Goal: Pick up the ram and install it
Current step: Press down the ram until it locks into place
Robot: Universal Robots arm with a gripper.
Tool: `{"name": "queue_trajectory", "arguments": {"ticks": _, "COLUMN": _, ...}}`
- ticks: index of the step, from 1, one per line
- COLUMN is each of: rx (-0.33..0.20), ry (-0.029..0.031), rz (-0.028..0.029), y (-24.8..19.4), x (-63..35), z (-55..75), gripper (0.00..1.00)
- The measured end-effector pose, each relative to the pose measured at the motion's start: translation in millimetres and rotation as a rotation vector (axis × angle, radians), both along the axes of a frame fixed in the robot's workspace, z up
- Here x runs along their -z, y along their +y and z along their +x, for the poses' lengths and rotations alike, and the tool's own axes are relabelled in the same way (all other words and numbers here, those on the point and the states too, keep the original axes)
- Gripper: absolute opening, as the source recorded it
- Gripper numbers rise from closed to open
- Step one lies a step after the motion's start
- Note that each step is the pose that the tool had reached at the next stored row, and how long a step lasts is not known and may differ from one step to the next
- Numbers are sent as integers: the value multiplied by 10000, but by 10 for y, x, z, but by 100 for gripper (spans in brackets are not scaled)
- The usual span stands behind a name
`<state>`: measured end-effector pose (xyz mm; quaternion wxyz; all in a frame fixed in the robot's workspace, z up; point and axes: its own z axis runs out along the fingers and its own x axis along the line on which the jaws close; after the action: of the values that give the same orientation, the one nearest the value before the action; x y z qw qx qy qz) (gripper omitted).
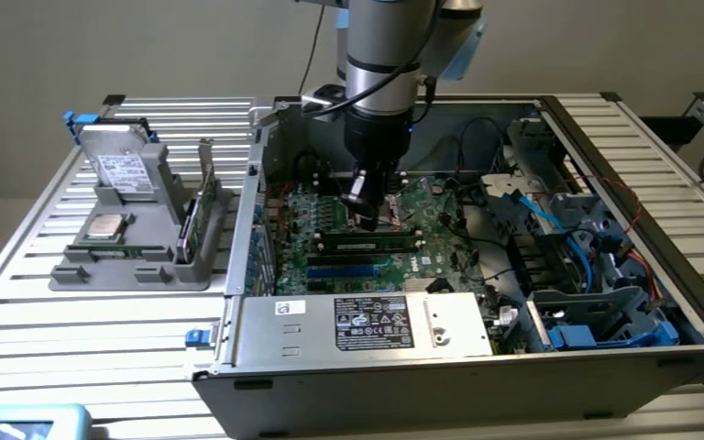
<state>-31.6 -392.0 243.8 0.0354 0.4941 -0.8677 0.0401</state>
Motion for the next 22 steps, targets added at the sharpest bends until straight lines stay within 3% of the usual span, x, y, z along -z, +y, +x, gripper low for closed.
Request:
{"name": "queue_trajectory", "arguments": {"ticks": 18, "rx": 2373, "ry": 0, "rz": 0, "y": 0, "x": 0, "z": 0, "gripper": 11}}
{"name": "queue_trajectory", "arguments": {"ticks": 22, "rx": 2796, "ry": -36, "rz": 4, "y": 0, "x": 0, "z": 0, "gripper": 11}}
